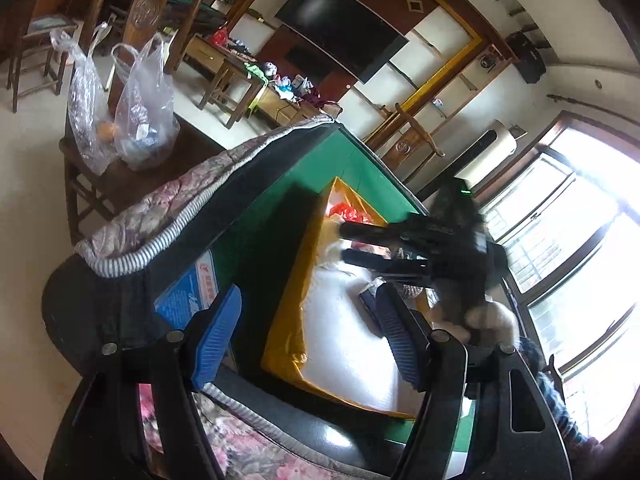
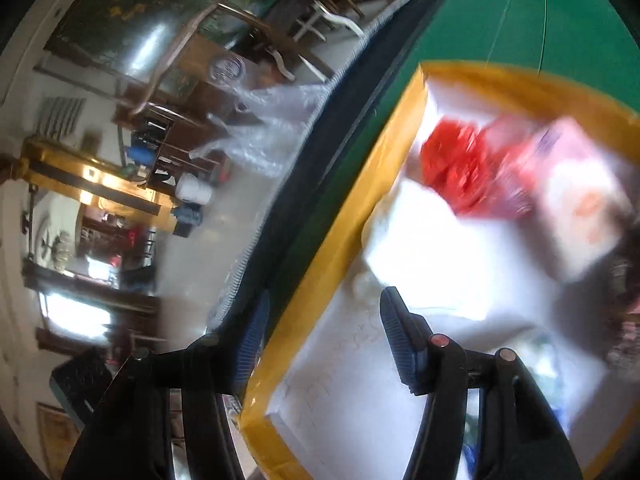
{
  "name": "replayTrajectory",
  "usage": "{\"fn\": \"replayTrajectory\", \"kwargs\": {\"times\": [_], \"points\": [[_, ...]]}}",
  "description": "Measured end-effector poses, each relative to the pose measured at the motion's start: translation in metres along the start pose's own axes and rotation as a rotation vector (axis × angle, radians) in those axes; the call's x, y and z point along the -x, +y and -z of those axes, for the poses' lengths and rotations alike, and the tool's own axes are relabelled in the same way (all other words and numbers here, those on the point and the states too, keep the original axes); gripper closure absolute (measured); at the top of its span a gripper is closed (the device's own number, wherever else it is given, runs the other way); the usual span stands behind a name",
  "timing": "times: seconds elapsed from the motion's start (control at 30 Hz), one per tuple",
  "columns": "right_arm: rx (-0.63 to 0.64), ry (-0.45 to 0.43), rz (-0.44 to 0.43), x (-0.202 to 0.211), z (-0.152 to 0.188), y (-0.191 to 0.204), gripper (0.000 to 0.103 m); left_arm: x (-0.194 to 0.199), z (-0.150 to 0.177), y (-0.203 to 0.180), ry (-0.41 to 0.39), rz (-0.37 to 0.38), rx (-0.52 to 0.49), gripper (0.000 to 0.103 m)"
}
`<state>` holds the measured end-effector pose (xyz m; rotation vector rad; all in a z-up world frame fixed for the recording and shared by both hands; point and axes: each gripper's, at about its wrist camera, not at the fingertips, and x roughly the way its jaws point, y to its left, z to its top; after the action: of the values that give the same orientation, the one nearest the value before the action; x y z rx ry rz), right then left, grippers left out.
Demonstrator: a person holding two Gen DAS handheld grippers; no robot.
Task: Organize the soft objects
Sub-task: 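Lower the blue tissue pack into the tray and open the right tool, then move the left tool back to the pile toward the colored tube pack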
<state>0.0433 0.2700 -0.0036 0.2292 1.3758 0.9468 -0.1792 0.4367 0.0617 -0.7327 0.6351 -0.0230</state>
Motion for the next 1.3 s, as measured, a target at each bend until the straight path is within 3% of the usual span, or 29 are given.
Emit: {"fn": "replayTrajectory", "kwargs": {"times": [0.13,0.17,0.23,0.27,0.4,0.53,0.67,0.7,0.87,0.93,1.03,1.13,1.2,1.23,1.27,1.3], "points": [[-0.021,-0.108,0.104,0.003,-0.016,-0.009,0.050,0.007,0.003,-0.009,-0.009,0.008,-0.011,0.034],[-0.016,-0.129,0.092,0.013,-0.015,-0.009,0.050,0.010,0.003,-0.011,-0.014,0.010,-0.018,0.034],[0.010,-0.121,0.063,0.032,-0.006,-0.005,0.050,0.015,0.004,-0.013,-0.028,0.005,-0.033,0.034],[0.043,-0.116,0.101,0.045,0.005,-0.001,0.050,0.016,0.004,-0.013,-0.034,0.000,-0.038,0.033],[0.179,-0.023,0.297,0.077,0.054,0.005,0.050,0.012,0.004,-0.001,-0.029,-0.001,-0.023,0.032],[0.163,0.131,0.325,0.074,0.091,-0.017,0.050,0.001,0.007,0.005,-0.001,0.002,-0.003,0.032],[0.133,0.129,0.345,0.058,0.081,-0.024,0.047,-0.001,0.009,-0.005,0.012,0.010,-0.009,0.032],[0.141,0.094,0.375,0.059,0.075,-0.023,0.045,0.000,0.010,-0.009,0.011,0.011,-0.018,0.032],[0.113,-0.039,0.207,0.081,0.051,-0.018,0.045,0.008,0.014,-0.034,0.002,0.007,-0.066,0.032],[0.141,-0.094,0.194,0.105,0.060,-0.016,0.045,0.009,0.015,-0.041,0.004,0.006,-0.082,0.032],[0.198,-0.249,0.298,0.166,0.090,-0.020,0.045,0.004,0.019,-0.057,0.022,0.024,-0.116,0.032],[0.212,-0.479,0.475,0.238,0.136,-0.035,0.045,-0.008,0.025,-0.080,0.049,0.058,-0.173,0.032],[0.191,-0.643,0.592,0.286,0.175,-0.054,0.030,-0.020,0.032,-0.100,0.078,0.083,-0.218,0.032],[0.163,-0.707,0.626,0.305,0.183,-0.064,0.010,-0.031,0.037,-0.111,0.103,0.097,-0.242,0.032],[0.121,-0.770,0.649,0.320,0.196,-0.078,0.001,-0.038,0.041,-0.119,0.123,0.106,-0.253,0.032],[0.059,-0.805,0.657,0.334,0.206,-0.097,0.001,-0.047,0.047,-0.128,0.149,0.117,-0.264,0.032]]}}
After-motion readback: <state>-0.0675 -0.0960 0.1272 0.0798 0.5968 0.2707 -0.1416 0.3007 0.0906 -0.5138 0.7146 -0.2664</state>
